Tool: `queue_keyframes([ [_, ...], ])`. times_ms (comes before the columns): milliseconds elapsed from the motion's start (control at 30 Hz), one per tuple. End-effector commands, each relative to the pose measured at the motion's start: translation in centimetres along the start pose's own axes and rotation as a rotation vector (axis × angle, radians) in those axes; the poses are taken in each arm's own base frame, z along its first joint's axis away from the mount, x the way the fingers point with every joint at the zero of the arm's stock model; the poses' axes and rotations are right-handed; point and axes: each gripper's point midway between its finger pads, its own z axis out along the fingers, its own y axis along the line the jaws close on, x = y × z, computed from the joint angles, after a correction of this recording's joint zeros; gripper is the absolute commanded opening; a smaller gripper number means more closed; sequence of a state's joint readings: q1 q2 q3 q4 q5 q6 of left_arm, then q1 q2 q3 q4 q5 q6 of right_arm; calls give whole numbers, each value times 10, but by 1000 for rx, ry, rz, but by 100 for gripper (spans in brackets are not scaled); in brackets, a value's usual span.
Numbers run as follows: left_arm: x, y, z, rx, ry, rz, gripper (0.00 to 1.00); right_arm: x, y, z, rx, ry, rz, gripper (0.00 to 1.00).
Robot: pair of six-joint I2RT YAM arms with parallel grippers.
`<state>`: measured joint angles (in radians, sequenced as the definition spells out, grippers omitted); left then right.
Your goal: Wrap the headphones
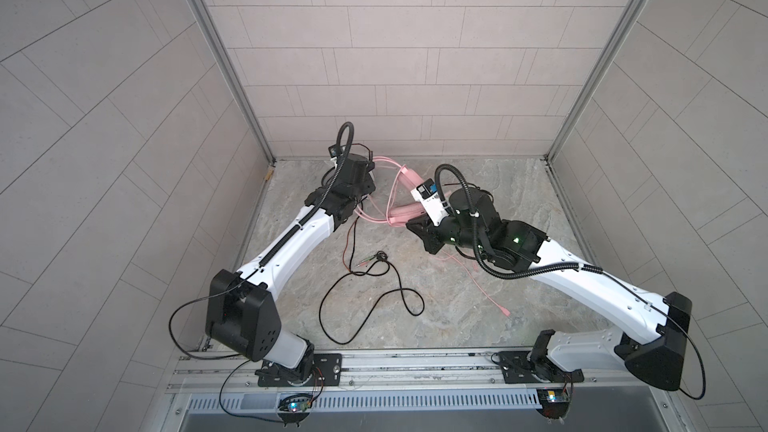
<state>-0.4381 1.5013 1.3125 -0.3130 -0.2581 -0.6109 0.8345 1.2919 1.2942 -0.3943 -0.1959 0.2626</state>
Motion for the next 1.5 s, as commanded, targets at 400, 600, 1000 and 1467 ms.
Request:
queue_keyframes([
  [400,2,-21,-30,20,-33,283,0,0,-74,-20,259,45,-57,13],
  [600,0,-24,-28,57,-27,226,0,53,-142,-50,392,74,162,17],
  [1000,-11,-24,-29,82,-42,164,0,213,-232,-57,655,373,546,54],
  [1467,-11,-22,-32,93,-35,152,0,296,-255,-27,679,640,675,58],
])
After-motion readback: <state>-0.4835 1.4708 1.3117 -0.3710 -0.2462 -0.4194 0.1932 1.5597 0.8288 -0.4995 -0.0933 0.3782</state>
